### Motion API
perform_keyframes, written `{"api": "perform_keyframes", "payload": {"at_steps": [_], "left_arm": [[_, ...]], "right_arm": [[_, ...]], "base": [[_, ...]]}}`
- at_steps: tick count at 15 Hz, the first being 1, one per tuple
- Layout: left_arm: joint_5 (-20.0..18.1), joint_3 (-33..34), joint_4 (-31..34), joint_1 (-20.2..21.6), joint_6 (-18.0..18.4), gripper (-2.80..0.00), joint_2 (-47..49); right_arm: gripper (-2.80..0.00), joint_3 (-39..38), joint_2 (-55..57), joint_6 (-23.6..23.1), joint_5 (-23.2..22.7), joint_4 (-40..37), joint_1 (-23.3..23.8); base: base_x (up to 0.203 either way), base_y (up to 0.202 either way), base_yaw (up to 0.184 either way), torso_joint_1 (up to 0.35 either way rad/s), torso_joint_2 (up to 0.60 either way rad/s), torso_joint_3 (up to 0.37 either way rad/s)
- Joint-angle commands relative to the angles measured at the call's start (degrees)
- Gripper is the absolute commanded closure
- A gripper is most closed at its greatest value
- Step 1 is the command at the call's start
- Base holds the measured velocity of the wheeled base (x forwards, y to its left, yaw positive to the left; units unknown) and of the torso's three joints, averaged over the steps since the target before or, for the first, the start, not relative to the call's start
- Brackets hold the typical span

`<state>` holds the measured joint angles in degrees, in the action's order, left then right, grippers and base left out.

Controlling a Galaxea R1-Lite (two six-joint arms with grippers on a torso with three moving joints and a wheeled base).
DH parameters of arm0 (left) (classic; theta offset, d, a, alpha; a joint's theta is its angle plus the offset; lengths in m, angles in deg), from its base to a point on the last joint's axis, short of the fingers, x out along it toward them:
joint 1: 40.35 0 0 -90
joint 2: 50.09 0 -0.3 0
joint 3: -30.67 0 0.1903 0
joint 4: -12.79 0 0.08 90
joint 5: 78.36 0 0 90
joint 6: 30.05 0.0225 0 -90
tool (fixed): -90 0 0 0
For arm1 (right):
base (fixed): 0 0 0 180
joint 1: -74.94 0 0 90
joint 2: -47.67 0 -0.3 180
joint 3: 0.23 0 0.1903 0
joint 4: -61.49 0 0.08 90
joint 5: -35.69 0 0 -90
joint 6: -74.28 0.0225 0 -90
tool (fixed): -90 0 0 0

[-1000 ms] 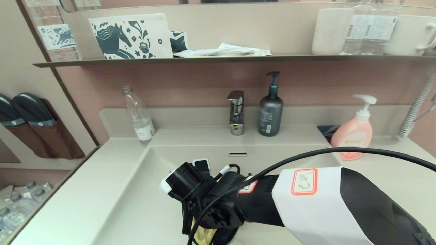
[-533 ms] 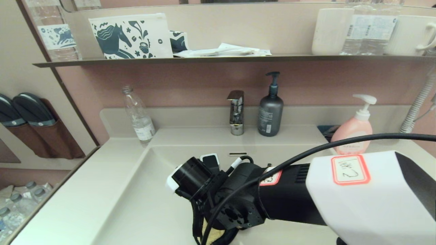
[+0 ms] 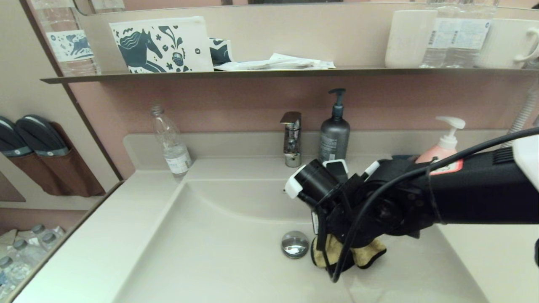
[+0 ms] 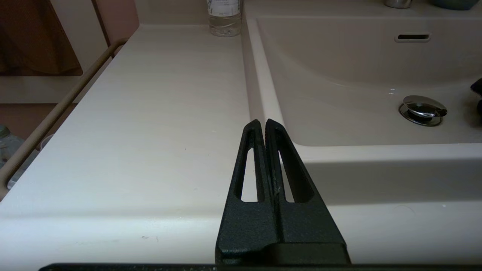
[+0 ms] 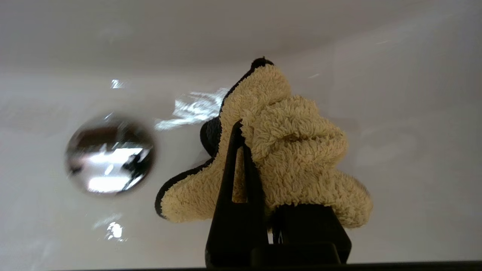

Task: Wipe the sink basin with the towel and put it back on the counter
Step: Wipe the sink

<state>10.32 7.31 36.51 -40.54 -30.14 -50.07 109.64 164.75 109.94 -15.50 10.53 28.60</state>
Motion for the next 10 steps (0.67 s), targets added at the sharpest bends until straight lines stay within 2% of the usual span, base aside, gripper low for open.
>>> {"api": "perform_keyframes", "payload": {"at_steps": [1, 7, 10], "left_arm": [[0.00, 0.00, 0.00, 0.01, 0.00, 0.00, -0.01], [0.00, 0.00, 0.00, 0.01, 0.00, 0.00, 0.03], [0.00, 0.00, 0.00, 0.01, 0.00, 0.00, 0.06]], "right_arm": [[0.00, -1.36, -5.99, 0.20, 0.32, -0.17, 3.54], [0.00, -1.68, -9.55, 0.01, 2.76, 0.13, 13.13], [0.00, -1.33, -9.30, -0.63, 2.68, 5.52, 14.79]], "base": [[0.000, 0.000, 0.000, 0.000, 0.00, 0.000], [0.000, 0.000, 0.000, 0.000, 0.00, 0.000], [0.000, 0.000, 0.000, 0.000, 0.00, 0.000]]}}
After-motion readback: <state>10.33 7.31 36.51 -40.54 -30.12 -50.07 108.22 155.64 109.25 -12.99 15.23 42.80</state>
